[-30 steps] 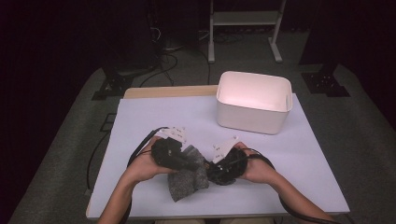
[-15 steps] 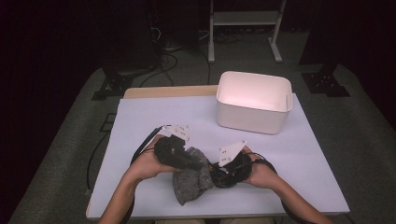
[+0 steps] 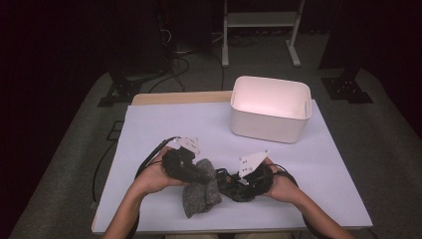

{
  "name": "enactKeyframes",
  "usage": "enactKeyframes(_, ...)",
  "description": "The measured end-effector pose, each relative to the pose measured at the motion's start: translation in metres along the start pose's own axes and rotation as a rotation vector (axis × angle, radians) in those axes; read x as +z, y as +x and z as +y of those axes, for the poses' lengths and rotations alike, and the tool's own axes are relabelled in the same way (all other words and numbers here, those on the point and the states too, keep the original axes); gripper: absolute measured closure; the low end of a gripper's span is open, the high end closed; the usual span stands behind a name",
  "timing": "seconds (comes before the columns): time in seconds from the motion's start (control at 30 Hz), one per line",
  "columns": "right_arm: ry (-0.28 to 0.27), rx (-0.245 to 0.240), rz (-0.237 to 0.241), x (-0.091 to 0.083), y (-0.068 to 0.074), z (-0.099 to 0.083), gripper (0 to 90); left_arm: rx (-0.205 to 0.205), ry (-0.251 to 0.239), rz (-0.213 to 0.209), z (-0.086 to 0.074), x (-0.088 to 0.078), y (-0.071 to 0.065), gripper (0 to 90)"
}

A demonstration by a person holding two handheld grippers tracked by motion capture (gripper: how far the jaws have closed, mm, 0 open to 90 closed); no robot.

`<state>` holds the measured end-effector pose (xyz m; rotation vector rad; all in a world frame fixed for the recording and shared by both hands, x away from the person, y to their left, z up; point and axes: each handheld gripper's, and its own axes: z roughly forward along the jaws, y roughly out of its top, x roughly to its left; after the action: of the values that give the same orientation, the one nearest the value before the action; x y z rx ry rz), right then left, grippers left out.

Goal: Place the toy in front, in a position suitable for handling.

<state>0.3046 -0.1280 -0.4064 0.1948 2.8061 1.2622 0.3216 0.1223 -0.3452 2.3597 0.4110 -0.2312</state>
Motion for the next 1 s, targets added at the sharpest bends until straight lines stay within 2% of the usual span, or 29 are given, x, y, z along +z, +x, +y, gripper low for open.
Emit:
enactKeyframes(0.1,0.006,-0.006,-0.005,0.002,0.001,0.003,55.6,0.000,-0.016,-0.021,0.004,-0.002,-0.002,81.7)
enactKeyframes(0.2,-0.033,0.015,0.019,0.002,0.000,0.007,55.6,0.023,-0.044,-0.033,0.014,-0.012,-0.005,81.8)
enactKeyframes(0.33,-0.037,-0.006,0.007,0.002,0.001,0.014,55.5,0.052,-0.026,-0.018,0.025,-0.013,-0.014,81.7)
enactKeyframes(0.4,0.005,-0.013,0.003,0.003,0.003,0.014,55.5,0.064,0.010,-0.009,0.026,-0.007,-0.015,81.7)
enactKeyframes(0.43,0.029,-0.025,0.000,0.003,0.003,0.013,55.4,0.061,0.008,-0.015,0.025,-0.003,-0.015,81.8)
enactKeyframes(0.47,0.029,-0.017,-0.003,0.002,0.004,0.012,55.4,0.060,-0.012,-0.025,0.025,-0.003,-0.015,81.8)
enactKeyframes(0.57,0.051,-0.018,-0.009,-0.002,0.004,0.011,54.9,0.063,-0.023,-0.038,0.030,0.001,-0.015,81.8)
enactKeyframes(0.67,0.086,-0.026,-0.009,-0.007,0.004,0.013,54.3,0.084,-0.012,-0.038,0.037,0.004,-0.020,81.7)
enactKeyframes(0.77,0.089,-0.029,-0.013,-0.011,0.006,0.011,55.0,0.103,-0.010,-0.046,0.041,0.007,-0.023,81.7)
enactKeyframes(0.83,0.079,-0.027,-0.021,-0.014,0.006,0.008,55.1,0.098,-0.020,-0.053,0.040,0.007,-0.021,81.6)
enactKeyframes(0.9,0.069,-0.017,-0.028,-0.016,0.006,0.005,55.2,0.083,-0.016,-0.042,0.035,0.007,-0.019,81.3)
enactKeyframes(1.0,0.055,0.003,-0.029,-0.021,0.005,-0.001,55.3,0.048,0.015,-0.044,0.025,0.012,-0.013,80.9)
